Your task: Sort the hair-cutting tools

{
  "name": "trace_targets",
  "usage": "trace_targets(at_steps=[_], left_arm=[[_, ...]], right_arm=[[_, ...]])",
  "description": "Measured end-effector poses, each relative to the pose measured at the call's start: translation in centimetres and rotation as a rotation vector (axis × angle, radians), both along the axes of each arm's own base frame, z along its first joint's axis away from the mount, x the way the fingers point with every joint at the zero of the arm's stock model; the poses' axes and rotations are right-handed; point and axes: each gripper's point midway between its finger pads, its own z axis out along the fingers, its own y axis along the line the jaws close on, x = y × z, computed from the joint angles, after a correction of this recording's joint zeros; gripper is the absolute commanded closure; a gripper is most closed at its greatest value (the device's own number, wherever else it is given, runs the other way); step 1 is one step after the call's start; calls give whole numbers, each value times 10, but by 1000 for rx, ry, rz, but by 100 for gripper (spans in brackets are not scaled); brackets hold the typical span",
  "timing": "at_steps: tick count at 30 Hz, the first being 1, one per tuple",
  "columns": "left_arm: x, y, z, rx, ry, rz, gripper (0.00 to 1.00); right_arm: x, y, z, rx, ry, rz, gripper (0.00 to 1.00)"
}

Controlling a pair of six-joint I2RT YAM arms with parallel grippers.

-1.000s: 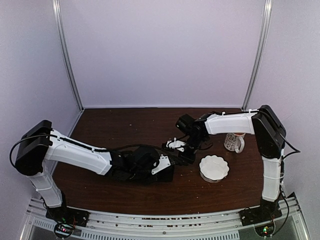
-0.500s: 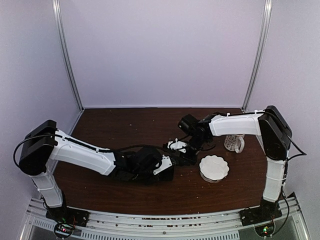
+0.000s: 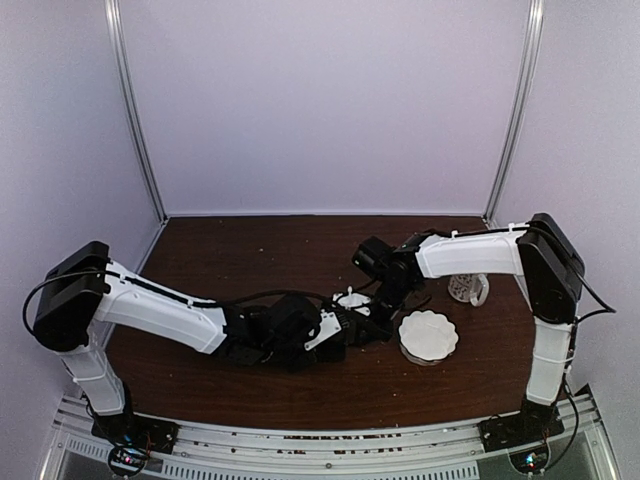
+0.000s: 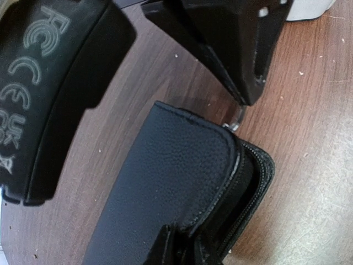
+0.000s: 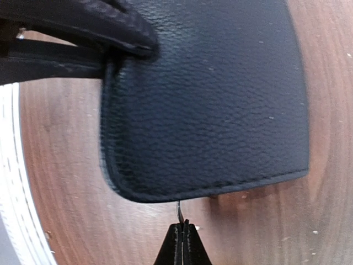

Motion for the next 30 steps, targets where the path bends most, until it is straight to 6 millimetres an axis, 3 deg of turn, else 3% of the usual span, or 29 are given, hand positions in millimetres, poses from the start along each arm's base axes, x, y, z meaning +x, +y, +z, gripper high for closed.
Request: trace_targets(at_steps=[3,8,13,18,21,24,27,30], left_arm=[[0,0,-1,-7,5,6,90],[-2,1,-3,-27,26,32,68],[-8,18,-8,-28,48,66,51],[-12,45,11,-45,52,100,44],[-10,51,31,-87,30,121,40],[0,57,37,-118,36,160,39],[14,68,26,-120,86,218,39],[25,76,10,-116,140,267,38]], right_arm=[[-7,2,2,12,34,1,100],[-15,4,2,9,69,-10,100],[-8,0,-2,-33,57,-38,100],[33,-11,-1,-95,-1,-123,100],[75,-15,4,-115,-65,-197,100],[112,-12,9,-118,-128,-249,100],[124,-10,5,-125,-144,-263,100],[120,-9,0,-137,-132,-254,100]])
